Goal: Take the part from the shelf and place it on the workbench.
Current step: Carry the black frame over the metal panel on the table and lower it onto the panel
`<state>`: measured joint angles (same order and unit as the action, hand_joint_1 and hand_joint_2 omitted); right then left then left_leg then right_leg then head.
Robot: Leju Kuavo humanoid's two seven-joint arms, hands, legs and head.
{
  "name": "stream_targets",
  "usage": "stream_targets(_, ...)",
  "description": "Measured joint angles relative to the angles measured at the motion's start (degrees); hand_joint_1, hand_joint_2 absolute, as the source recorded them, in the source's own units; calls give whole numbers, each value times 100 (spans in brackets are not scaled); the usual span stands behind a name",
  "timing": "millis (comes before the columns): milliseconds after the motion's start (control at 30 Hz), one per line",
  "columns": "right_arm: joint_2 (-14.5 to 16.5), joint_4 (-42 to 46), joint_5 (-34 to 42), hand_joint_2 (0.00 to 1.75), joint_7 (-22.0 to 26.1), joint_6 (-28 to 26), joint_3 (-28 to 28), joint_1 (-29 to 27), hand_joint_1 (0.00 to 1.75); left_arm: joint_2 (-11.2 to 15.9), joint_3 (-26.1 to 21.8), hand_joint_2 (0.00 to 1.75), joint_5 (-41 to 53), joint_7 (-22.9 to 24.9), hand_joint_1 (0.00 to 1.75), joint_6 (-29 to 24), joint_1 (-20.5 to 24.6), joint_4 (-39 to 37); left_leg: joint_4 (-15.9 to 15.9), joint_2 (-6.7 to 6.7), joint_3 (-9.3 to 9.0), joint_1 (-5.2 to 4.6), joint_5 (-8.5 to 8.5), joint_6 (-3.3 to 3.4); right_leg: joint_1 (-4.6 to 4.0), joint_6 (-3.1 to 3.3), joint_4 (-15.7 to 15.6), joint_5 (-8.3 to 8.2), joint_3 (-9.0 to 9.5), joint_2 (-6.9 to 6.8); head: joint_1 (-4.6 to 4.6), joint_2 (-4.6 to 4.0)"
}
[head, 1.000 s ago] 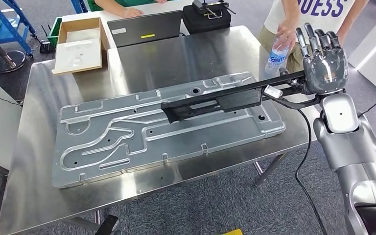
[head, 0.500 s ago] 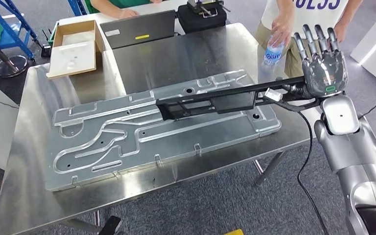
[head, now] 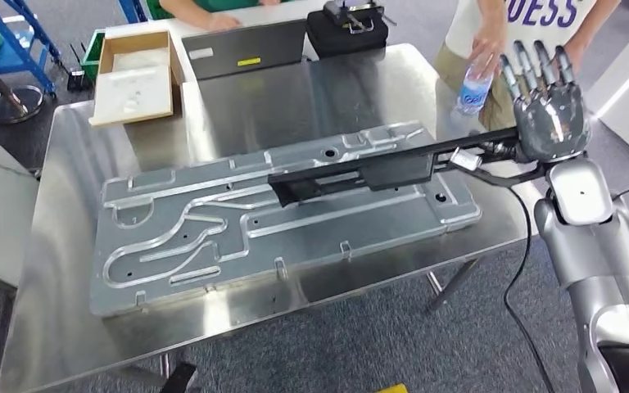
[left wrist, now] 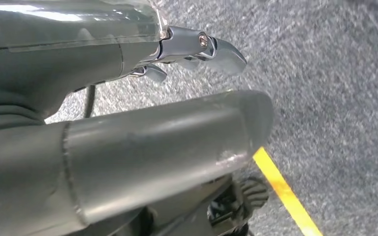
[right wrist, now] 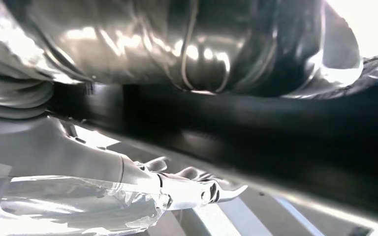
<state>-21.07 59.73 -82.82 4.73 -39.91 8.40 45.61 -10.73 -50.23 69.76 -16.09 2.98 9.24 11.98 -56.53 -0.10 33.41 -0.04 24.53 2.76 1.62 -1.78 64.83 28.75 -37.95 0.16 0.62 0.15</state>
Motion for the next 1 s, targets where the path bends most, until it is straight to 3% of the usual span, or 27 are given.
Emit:
stream_targets(67,102,-205,420,0,163,1,-376,43,0,-1,-1,0,-7,0,0,-4,-4,0,-3,-5,6,-9,0,23,-1,-29,743,331,-352,1,1,0)
stream_targets(100,154,-326,615,0,222,2,-557,58,0,-2,-2,0,-9,0,0,-6,-9,0,-12,-10,6,-12,6,26,3,-44,976,378,-466,-1,1,0)
stream_targets(133,196,-423,738,0,259,2,-707,72,0,-5,-2,0,-10,0,0,-7,-14,0,-25,-15,5,-13,14,23,10,-54,1006,315,-483,-3,0,0)
stream_targets(167,229,-495,797,0,287,2,-828,88,0,-8,-2,0,-11,0,0,-7,-16,0,-50,-21,4,-9,30,11,17,-61,791,144,-381,-8,0,0)
stream_targets(233,281,-594,857,0,322,1,-981,147,0,-13,-2,0,-13,0,0,-8,-16,0,-132,-24,19,-12,86,-36,21,-61,49,-206,-16,-20,0,0)
stream_targets(300,342,-737,1076,0,411,1,-1100,235,0,-12,-2,0,-15,2,0,-13,-9,0,-222,-24,63,-30,136,-86,3,-9,-384,-318,178,-14,1,0)
stream_targets(400,445,-1034,1703,0,702,1,-1322,372,0,-12,-2,0,-14,7,0,-13,-4,0,-260,-22,103,-34,160,-146,-13,104,-418,-305,160,-3,1,0)
stream_targets(467,504,-1160,1950,0,836,0,-1442,475,0,-11,-2,0,-10,9,0,-8,2,0,-482,-20,204,-23,319,-214,7,171,-440,-318,168,-8,0,0)
stream_targets(567,582,-1301,2127,0,896,1,-1504,618,0,-11,0,0,-8,9,0,1,9,0,-1517,-16,692,12,804,-301,11,220,-452,-322,173,-11,1,0)
stream_targets(600,602,-1344,2177,0,898,2,-1510,645,0,-11,0,0,-8,9,0,3,6,0,-1791,-16,834,20,874,-310,7,222,-451,-322,173,-11,1,0)
stream_targets(633,615,-1379,2222,0,896,2,-1512,661,0,-11,0,0,-8,9,0,4,4,0,-1874,-15,890,22,839,-306,1,222,-451,-321,176,-10,1,0)
stream_targets(667,623,-1407,2265,0,894,3,-1513,675,0,-11,0,0,-8,9,0,5,3,0,-1741,-16,843,22,705,-291,-6,222,-451,-321,180,-8,2,0)
stream_targets(767,645,-1480,2453,0,891,22,-1515,763,0,-9,1,0,-9,9,0,8,11,0,-648,-19,341,-6,171,-170,-31,211,-457,-320,193,5,1,0)
stream_targets(833,659,-1529,2676,0,894,100,-1524,849,0,-7,2,0,-13,9,0,8,18,0,-252,-19,152,-35,89,-109,-37,168,-471,-330,185,14,1,0)
stream_targets(933,679,-1582,3239,0,907,402,-1574,914,0,-9,3,0,-21,9,0,10,15,0,-113,-17,85,-23,42,-65,-36,62,-529,-347,225,12,1,0)
stream_targets(1000,695,-1608,3684,0,906,690,-1637,972,0,-14,4,0,-34,8,0,15,19,0,18,-9,22,5,-34,-22,-37,20,-348,-192,165,5,0,0)
